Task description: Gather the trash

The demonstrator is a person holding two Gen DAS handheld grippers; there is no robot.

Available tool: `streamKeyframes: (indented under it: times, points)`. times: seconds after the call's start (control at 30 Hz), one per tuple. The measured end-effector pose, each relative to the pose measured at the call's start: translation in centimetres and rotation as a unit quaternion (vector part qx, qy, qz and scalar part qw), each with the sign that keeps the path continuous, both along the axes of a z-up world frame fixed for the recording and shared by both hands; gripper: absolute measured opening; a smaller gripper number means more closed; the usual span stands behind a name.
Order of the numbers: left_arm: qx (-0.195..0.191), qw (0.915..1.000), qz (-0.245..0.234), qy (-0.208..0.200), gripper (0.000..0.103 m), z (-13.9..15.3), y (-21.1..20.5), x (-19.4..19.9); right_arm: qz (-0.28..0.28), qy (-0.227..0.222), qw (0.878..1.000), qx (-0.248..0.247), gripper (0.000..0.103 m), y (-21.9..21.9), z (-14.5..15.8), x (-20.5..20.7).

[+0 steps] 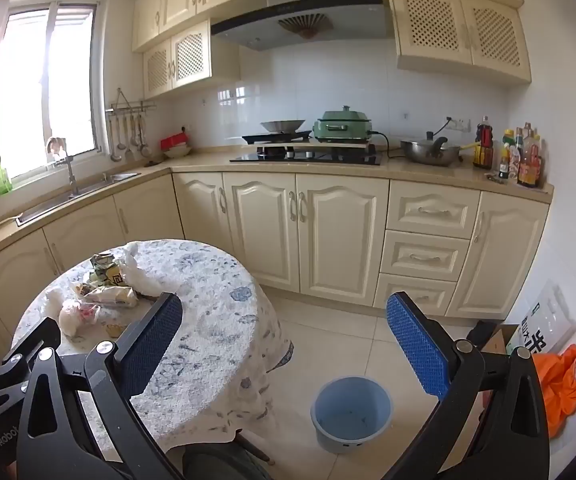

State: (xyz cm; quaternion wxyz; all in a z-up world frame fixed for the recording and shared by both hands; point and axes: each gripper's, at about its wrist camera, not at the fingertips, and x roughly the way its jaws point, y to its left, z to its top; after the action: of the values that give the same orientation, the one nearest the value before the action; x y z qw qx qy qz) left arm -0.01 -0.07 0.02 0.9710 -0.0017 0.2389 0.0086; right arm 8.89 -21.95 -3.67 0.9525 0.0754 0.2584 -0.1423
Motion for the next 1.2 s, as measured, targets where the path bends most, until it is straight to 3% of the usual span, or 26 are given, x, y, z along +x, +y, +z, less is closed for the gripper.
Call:
streamKeyframes:
  times: [0.5,1.2]
  points:
    - [-0.018,0.9998,0.011,-0.003,0.102,0.7,-0.2,0.0,0.003,-0.005,1.000,-0.011,0.103,0.4,0.3,0.1]
    - [-0.007,0.9998,0.016,-0.002,0.102,-0.2,0.3,-0.4,0.006,-0.007,1.000,-0.028,0.103,0.9,0.1,0.1]
